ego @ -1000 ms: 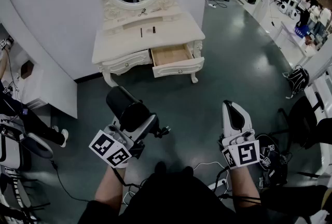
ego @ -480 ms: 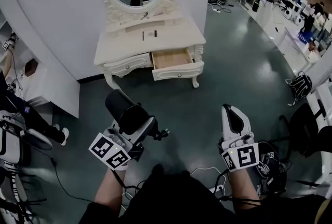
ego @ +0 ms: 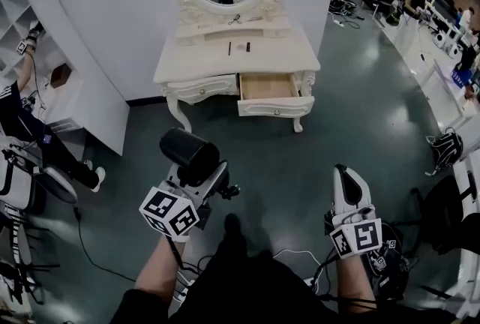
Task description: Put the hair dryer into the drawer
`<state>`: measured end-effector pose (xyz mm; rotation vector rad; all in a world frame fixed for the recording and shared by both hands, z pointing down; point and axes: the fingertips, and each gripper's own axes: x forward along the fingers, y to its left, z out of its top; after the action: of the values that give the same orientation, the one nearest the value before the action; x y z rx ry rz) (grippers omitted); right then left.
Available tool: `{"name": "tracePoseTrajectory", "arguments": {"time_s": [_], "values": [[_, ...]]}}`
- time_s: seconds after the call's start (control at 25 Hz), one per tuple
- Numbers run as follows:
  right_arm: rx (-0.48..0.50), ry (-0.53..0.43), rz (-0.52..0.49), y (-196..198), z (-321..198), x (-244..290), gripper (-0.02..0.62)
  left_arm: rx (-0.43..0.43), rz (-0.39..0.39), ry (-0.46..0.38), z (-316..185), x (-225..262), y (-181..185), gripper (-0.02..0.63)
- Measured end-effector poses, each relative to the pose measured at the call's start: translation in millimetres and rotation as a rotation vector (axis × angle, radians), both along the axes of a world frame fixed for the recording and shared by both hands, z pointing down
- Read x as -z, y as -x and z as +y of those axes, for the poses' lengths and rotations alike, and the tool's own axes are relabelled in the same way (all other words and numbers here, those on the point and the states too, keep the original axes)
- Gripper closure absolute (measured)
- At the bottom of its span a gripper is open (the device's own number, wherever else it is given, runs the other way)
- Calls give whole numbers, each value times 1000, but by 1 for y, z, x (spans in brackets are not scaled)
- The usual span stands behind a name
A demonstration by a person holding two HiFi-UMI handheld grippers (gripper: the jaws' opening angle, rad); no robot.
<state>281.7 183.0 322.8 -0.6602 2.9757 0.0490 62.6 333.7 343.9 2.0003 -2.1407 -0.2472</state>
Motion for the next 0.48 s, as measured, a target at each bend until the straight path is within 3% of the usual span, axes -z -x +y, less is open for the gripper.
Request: {"name": "tracePoseTrajectory", "arguments": {"time_s": [0.16, 0.48], "values": [[-22, 32, 28, 26, -22, -9, 594, -15, 105, -31, -18, -10, 35, 339], [-28, 66, 84, 128, -45, -21, 594, -126, 91, -26, -62, -18, 118, 342]]}}
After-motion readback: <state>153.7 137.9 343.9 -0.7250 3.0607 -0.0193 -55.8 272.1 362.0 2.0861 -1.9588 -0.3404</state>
